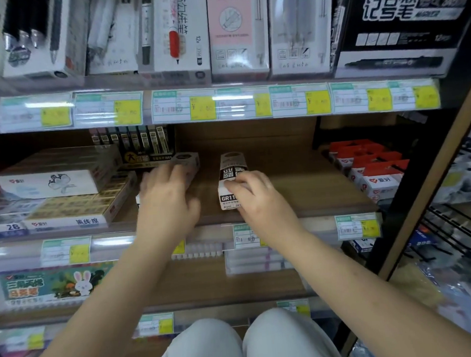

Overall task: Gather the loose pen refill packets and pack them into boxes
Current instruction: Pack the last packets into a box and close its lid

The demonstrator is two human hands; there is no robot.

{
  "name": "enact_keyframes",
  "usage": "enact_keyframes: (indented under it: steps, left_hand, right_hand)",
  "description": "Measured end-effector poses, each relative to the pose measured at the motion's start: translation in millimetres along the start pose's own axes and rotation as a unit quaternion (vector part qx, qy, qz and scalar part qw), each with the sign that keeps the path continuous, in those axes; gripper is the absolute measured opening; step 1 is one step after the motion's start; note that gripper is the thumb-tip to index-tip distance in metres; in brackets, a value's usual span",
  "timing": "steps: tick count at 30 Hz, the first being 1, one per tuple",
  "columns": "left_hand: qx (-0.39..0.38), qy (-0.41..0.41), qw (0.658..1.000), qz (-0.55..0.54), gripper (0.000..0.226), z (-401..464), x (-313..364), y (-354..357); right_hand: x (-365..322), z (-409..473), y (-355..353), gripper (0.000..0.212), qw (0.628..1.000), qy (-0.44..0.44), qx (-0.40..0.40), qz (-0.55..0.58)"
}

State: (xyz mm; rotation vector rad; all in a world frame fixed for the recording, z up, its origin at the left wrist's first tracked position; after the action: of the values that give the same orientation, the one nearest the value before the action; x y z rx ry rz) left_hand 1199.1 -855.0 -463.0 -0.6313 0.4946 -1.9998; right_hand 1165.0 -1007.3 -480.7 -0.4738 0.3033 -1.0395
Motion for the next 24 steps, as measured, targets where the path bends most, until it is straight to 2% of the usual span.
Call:
enact_keyframes:
  steps: [2, 4, 6, 7, 10, 14, 18, 21, 24]
  left_hand:
    - [-0.026, -0.066, 0.995, 0.065, 0.051, 9, -24, 3]
    - [-0.126, -0.144, 0.977, 0.093, 0.064, 13, -46, 14]
    - [-0.212, -0.178, 0.956, 0.101, 0.072, 11, -55, 25]
    - [-0.229, -0.182, 0.952, 0.094, 0.071, 10, -57, 28]
    - [-0.218, -0.187, 0.954, 0.082, 0.065, 8, -61, 30]
    - [-0.159, -0.18, 0.964, 0.115, 0.056, 2, -61, 23]
    - [-0.104, -0.142, 0.976, 0.131, 0.047, -3, -49, 17]
    - [-0.083, -0.142, 0.977, 0.135, 0.045, -6, -52, 11]
    - [-0.081, -0.152, 0.973, 0.156, 0.044, -12, -62, 9]
  right_hand:
    - [-4, 1, 6, 0.048, 1.0, -0.003, -0.003, 0.013]
    - [-7, 4, 10, 0.05, 0.999, -0.003, -0.001, 0.045]
    - [-11, 6, 12, 0.05, 0.997, -0.009, -0.006, 0.07]
    - [-12, 7, 13, 0.05, 0.997, -0.013, -0.012, 0.076]
    - [-13, 8, 15, 0.048, 0.996, -0.022, -0.019, 0.08]
    - [-16, 9, 15, 0.049, 0.995, -0.035, -0.01, 0.092]
    - [-25, 10, 21, 0.052, 0.994, -0.04, -0.053, 0.085]
    - [-13, 11, 24, 0.059, 0.986, 0.066, -0.101, 0.112]
    - [5, 14, 31, 0.074, 0.942, 0.234, -0.164, 0.178]
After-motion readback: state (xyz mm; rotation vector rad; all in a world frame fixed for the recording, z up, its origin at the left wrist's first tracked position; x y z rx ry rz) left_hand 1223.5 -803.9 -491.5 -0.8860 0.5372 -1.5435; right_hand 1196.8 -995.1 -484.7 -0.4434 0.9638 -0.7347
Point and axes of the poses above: each hand's wrist, its own z-axis towards the middle knuckle, its own y-axis out of the palm, x = y × z, the point moved 6 cm from there along z, towards the middle knuckle, and after that the axes turned 12 degrees about x, right-handed, at the moved point
